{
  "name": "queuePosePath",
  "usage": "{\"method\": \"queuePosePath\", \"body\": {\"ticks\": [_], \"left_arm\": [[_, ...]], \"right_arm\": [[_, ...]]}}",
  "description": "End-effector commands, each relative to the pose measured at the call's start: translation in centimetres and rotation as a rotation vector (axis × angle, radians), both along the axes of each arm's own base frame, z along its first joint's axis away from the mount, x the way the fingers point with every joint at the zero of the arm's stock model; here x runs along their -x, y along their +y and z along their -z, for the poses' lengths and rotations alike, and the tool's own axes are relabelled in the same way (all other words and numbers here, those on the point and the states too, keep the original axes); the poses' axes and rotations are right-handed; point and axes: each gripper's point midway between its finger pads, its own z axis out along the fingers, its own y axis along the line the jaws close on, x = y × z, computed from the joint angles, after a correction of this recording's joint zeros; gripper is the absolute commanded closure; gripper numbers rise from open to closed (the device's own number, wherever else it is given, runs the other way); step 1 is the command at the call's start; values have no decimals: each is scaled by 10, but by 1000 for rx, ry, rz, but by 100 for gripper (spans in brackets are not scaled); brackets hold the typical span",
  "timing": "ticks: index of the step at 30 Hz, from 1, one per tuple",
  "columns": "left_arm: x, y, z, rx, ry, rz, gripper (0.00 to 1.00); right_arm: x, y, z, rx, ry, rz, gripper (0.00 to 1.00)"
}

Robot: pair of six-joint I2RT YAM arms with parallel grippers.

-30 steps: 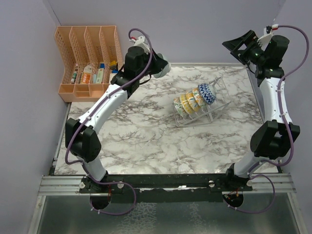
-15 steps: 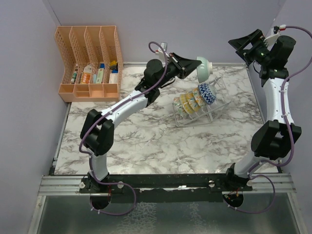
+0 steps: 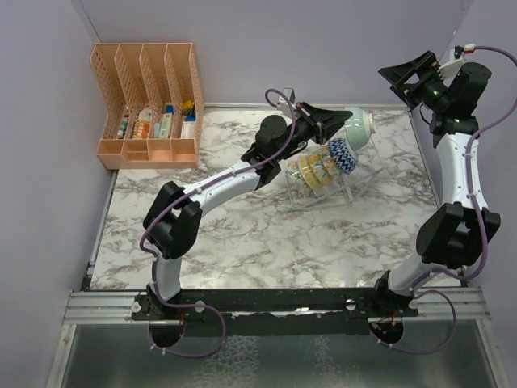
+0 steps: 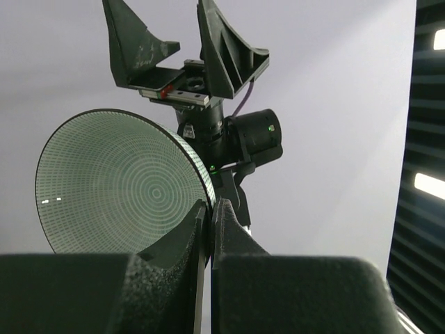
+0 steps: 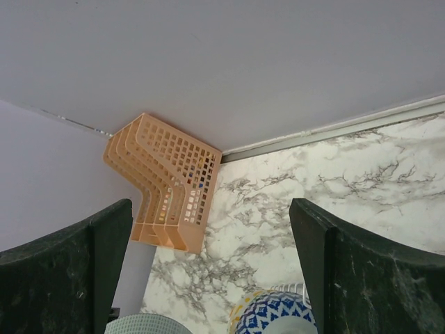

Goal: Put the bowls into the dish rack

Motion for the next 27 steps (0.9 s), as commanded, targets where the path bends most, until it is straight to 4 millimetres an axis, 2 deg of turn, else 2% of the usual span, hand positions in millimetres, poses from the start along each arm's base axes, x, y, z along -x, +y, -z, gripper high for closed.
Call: {"method": "queuePosePath", "body": {"ticks": [1, 4, 9, 15, 27], "left_arm": [[-5, 3, -14, 133, 19, -36, 100], [-11, -1, -2, 137, 52, -46, 100], [-19, -7, 6, 137, 64, -54, 100], [-28, -15, 24, 137, 101, -57, 100], [-35, -25, 49, 162, 141, -55, 100]], "right_arm": [[14, 3, -19, 8, -56, -19, 5], [14, 2, -19, 10, -54, -15, 5], [15, -4, -22, 8, -58, -2, 5], [15, -7, -23, 9, -61, 0, 5], [7, -11, -15, 1, -47, -3, 5]]}}
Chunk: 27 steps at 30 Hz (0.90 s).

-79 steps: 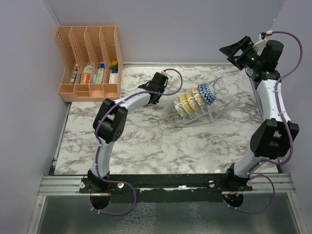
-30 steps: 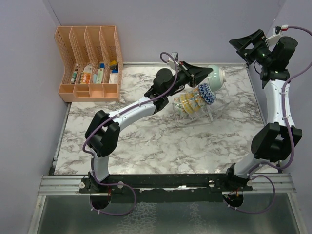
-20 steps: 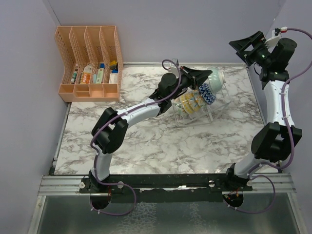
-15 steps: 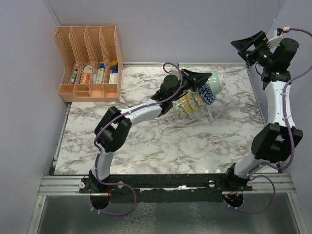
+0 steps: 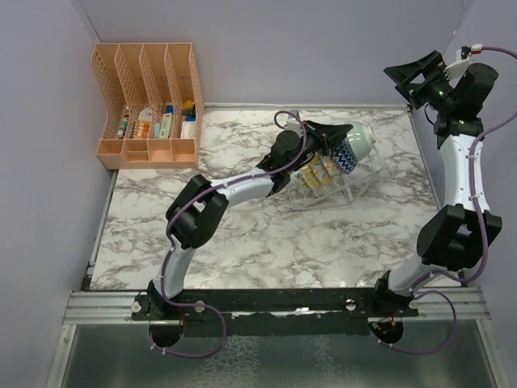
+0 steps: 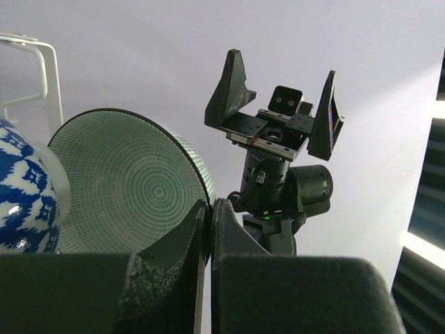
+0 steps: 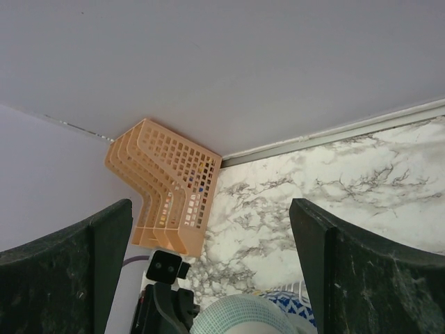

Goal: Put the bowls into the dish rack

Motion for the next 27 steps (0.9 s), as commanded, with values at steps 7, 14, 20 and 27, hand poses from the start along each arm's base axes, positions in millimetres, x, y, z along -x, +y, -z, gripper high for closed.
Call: {"method": "queuePosePath", "body": {"ticks": [7, 14, 20, 27], "left_arm": [[-3, -1, -19, 106, -28, -19, 100], [-5, -4, -6, 94, 8, -16, 100], [-5, -7, -1, 73, 31, 2, 100], [0, -16, 6, 10, 71, 55, 95]], "right_arm": [[0, -2, -9, 11, -37, -19, 5], [-2, -3, -6, 13, -31, -18, 5], [-3, -3, -3, 13, -28, -20, 5], [-4, -4, -2, 12, -25, -20, 5]]}}
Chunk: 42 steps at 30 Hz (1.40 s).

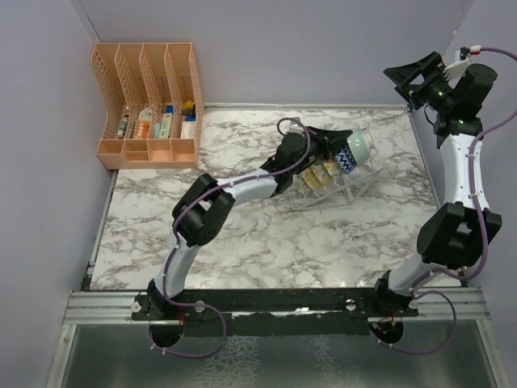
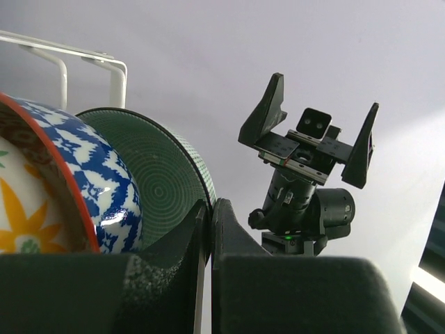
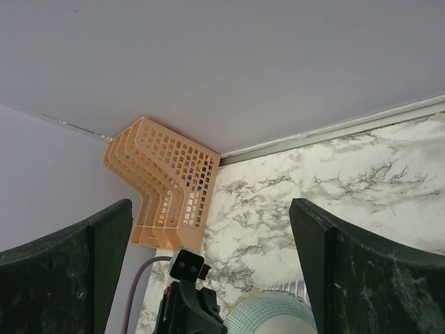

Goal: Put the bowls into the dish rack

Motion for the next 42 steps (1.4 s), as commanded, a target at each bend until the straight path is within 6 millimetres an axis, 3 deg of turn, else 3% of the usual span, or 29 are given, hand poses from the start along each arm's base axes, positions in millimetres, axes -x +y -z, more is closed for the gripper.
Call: {"method": "queuePosePath", "body": {"ticks": [1, 12, 23, 34, 42], "left_arm": [[9, -5, -31, 30, -21, 59, 94], [11, 2, -23, -99, 6, 87, 74], [11, 13, -33, -231, -45, 109, 67], [15, 38, -22, -355, -55, 125, 63], [14, 51, -35, -410, -106, 113, 62]], "right_arm": [[-2, -2, -7, 15, -33, -16, 5], [-1, -2, -8, 13, -35, -15, 5], [0, -2, -10, 12, -38, -13, 5], [1, -2, -10, 9, -39, -13, 5], [3, -3, -10, 8, -38, -11, 5]]}}
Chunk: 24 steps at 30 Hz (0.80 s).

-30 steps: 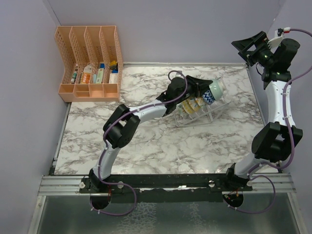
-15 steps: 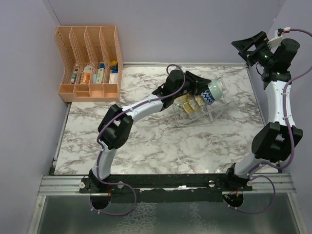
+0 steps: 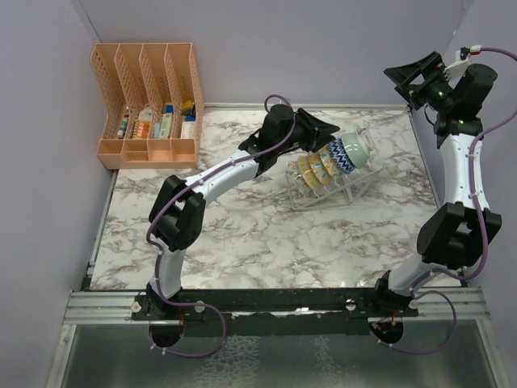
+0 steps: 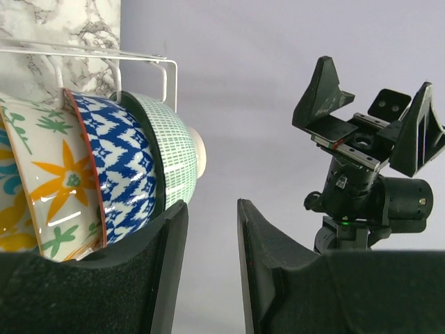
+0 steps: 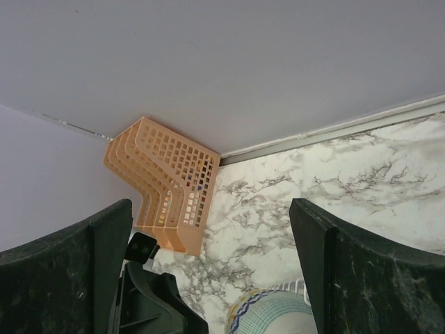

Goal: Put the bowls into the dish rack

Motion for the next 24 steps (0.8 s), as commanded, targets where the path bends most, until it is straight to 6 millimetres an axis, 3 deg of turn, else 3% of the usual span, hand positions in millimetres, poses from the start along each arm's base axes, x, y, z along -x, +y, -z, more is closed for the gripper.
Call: {"method": "queuePosePath", "body": {"ticks": [1, 7, 11, 19, 22, 24], "left_arm": [[11, 13, -29, -33, -69, 24, 62], [15, 33, -34, -135, -145, 19, 62], [14, 61, -43, -267, -248, 6, 53], [4, 155, -42, -675, -398, -56, 27], [7, 196, -46, -768, -405, -132, 2], [8, 223, -42, -857, -392, -184, 1]], "right_arm": [[3, -3, -11, 9, -41, -10, 5], [5, -3, -12, 10, -46, -12, 5], [5, -2, -12, 12, -47, -16, 5], [5, -1, -13, 16, -51, -21, 5], [4, -2, -13, 19, -51, -17, 5], [4, -3, -12, 21, -49, -14, 5]]}}
